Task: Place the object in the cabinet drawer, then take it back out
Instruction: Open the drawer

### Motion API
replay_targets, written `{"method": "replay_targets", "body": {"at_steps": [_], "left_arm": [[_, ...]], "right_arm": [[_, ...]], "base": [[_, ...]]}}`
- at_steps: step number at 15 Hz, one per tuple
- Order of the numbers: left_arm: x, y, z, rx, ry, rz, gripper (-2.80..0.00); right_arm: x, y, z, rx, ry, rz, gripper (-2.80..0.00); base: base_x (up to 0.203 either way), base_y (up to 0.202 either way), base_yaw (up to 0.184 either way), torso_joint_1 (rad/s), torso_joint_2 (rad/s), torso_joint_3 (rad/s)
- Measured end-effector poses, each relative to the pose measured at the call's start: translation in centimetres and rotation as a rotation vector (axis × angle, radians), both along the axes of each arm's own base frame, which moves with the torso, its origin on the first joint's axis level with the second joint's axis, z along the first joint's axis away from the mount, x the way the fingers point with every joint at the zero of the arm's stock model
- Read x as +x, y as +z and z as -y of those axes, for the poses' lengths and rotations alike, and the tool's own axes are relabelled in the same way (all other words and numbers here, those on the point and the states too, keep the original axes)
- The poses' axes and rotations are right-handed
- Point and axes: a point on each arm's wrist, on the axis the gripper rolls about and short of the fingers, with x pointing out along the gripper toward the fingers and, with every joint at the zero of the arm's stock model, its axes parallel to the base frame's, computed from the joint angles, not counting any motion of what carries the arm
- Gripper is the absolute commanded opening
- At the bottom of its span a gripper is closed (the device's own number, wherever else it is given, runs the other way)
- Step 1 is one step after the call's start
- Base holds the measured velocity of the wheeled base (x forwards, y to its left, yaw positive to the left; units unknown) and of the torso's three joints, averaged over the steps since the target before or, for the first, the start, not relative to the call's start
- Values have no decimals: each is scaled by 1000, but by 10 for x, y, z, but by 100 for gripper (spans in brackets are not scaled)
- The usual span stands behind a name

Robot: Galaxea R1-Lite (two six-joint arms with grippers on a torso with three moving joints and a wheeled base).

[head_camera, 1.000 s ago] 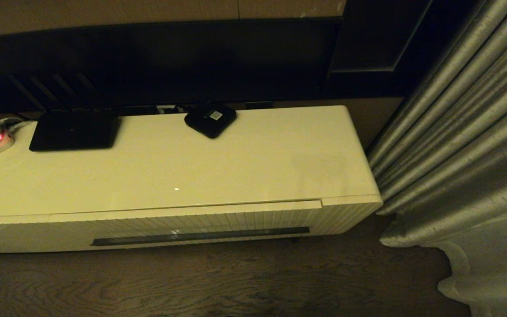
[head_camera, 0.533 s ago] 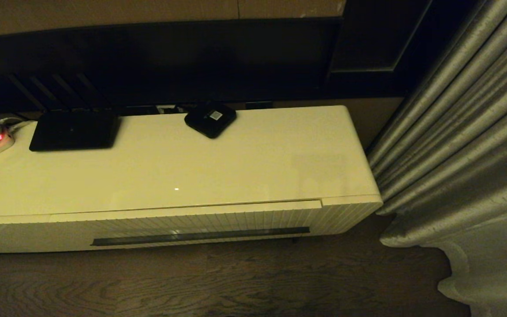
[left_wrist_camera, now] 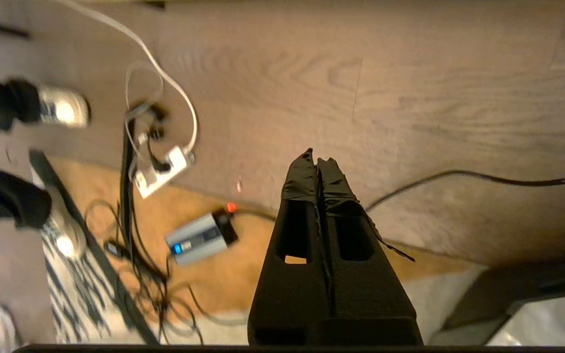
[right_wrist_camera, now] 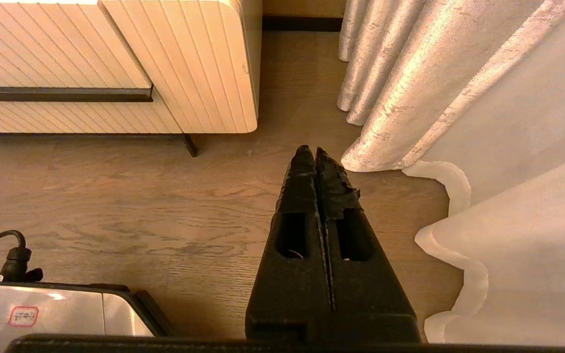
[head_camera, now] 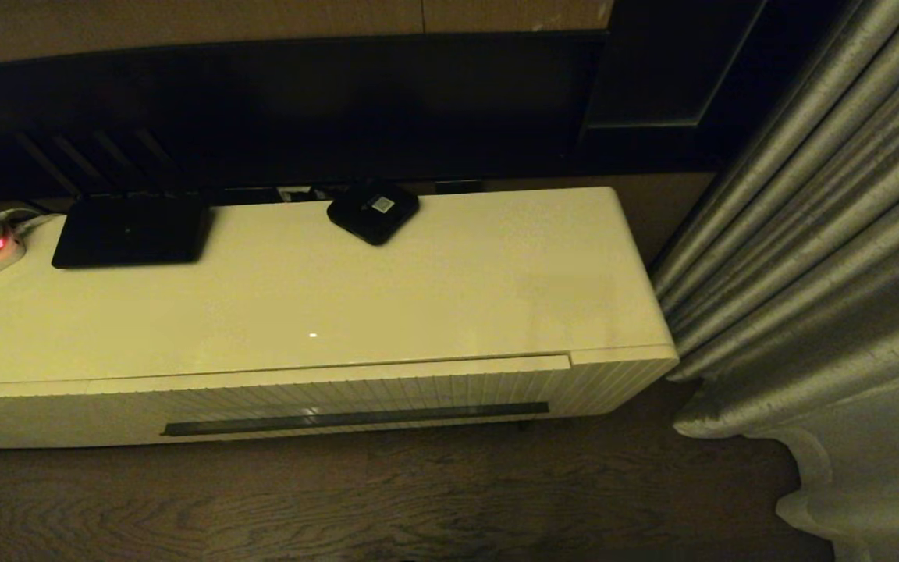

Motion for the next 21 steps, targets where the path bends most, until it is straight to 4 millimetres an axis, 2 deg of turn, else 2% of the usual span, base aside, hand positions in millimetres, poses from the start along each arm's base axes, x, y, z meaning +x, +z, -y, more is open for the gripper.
{"method": "replay_targets", "body": {"at_steps": [4,8,12,17,21], "left_arm": [[19,-1,-1,-41,-72,-81,-280],[25,-2,-2,-57,-70,-146,-280],[36,6,-3,-53,-80,-175,-280],[31,4,-3,-84,-67,-378,-280],[34,19,-4,-114,-12,-316,-280]], "right_arm": [[0,0,0,0,0,0,-280],[0,0,0,0,0,0,-280],[0,0,0,0,0,0,-280],[0,0,0,0,0,0,-280],[0,0,0,0,0,0,-280]], "base": [[0,0,0,0,0,0],[0,0,0,0,0,0],[0,0,0,0,0,0],[0,0,0,0,0,0],[0,0,0,0,0,0]]}}
